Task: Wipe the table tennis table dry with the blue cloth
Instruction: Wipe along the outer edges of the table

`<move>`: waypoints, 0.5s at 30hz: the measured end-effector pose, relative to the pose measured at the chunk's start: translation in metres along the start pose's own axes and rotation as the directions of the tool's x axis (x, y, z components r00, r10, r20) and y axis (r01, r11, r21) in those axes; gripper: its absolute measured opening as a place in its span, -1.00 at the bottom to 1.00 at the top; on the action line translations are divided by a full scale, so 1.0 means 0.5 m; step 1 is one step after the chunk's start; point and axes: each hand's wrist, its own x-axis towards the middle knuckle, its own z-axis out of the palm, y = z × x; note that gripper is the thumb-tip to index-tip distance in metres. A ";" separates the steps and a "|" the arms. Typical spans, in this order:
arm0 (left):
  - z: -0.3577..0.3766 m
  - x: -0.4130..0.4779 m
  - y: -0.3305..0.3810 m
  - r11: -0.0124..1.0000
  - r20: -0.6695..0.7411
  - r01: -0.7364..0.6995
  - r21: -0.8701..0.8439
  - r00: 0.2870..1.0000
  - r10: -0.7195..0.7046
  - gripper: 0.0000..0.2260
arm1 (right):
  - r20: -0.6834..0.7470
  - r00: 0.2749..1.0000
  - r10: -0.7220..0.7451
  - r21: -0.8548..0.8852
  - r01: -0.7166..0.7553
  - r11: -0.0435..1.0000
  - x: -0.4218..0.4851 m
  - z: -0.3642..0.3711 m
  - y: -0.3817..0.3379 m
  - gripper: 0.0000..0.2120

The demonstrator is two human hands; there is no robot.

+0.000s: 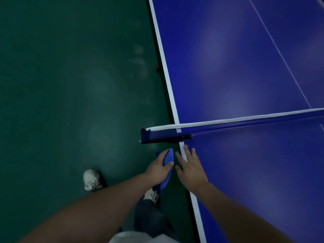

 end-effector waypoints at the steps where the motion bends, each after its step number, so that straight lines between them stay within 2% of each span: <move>1: -0.032 -0.008 -0.014 0.999 -0.016 -0.012 0.035 1.000 0.012 -0.46 | 0.006 0.999 -0.033 -0.023 0.034 0.999 -0.005 0.009 -0.033 -0.41; 4: -0.128 -0.037 -0.079 0.996 -0.043 0.024 0.087 0.999 -0.021 -0.44 | 0.038 0.999 -0.030 0.012 0.030 0.999 -0.020 0.040 -0.131 -0.38; 7: -0.244 -0.070 -0.136 0.992 -0.086 0.048 0.117 0.996 -0.038 -0.39 | 0.096 0.995 -0.004 0.048 -0.001 0.999 -0.021 0.048 -0.243 -0.20; 8: -0.281 -0.078 -0.152 0.991 -0.098 0.035 0.131 0.995 -0.022 -0.38 | 0.095 0.995 0.000 0.023 -0.002 1.000 -0.021 0.047 -0.277 -0.19; 12: -0.453 -0.087 -0.170 0.979 -0.150 -0.029 0.201 0.987 0.060 -0.35 | -0.002 1.000 -0.025 -0.065 0.025 0.998 0.036 0.055 -0.421 -0.42; 15: -0.559 -0.077 -0.148 0.979 -0.274 -0.029 0.203 0.958 0.085 -0.33 | 0.000 0.999 -0.045 -0.014 0.045 0.999 0.070 0.009 -0.518 -0.39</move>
